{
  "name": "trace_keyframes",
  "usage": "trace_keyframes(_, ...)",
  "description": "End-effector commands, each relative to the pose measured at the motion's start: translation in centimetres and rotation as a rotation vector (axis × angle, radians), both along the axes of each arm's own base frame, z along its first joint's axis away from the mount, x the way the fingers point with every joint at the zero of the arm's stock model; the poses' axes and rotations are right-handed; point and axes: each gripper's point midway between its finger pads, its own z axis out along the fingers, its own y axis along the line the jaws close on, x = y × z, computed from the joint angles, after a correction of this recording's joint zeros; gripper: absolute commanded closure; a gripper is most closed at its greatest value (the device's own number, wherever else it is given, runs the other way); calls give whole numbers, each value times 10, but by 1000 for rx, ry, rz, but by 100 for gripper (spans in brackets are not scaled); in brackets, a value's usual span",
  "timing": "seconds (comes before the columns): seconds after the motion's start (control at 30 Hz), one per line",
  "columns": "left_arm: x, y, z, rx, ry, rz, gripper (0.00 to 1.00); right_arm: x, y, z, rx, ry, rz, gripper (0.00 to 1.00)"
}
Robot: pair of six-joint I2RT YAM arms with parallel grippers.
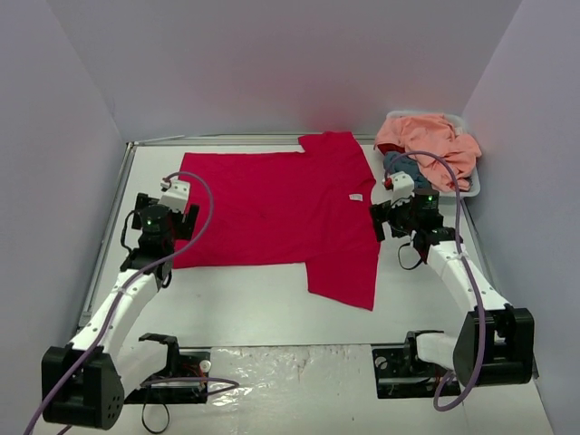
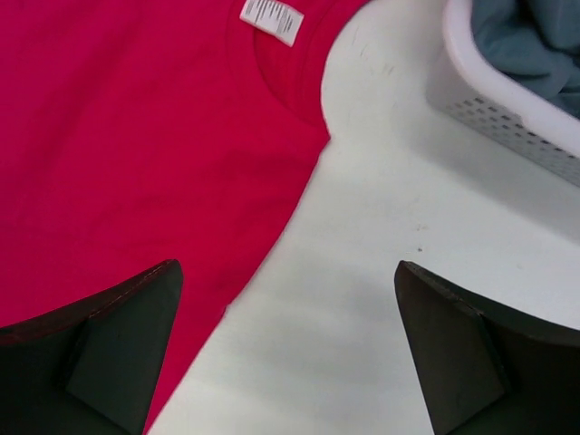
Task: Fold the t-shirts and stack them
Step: Grap the side of the flattened tshirt closest away from the robot with both arms
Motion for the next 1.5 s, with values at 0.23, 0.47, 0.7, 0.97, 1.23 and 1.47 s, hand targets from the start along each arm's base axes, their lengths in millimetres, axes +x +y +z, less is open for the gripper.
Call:
trace_keyframes(0.23,-48,14,-30,179,263,-70,6,-49,20,-5,-153,259,330,0)
trace_keyframes(0.47,-48,16,-38,183,292,-58,6,-107,70,-46,-447,422,619,2)
trace_keyframes(0.7,-45,19,-34,186,262,-32,6,-123,90,-55,-502,477,721,3)
trace_keyframes(0.97,-45,19,-33,195,274,-46,6,-123,72,-56,-631,536,732,7)
trace_keyframes(1.23,-44,20,-41,193,291,-35,6,-145,66,-43,-655,621,769,8)
trace_keyframes(1.47,-45,20,-44,190,299,-34,6,-170,69,-36,-659,658,765,0)
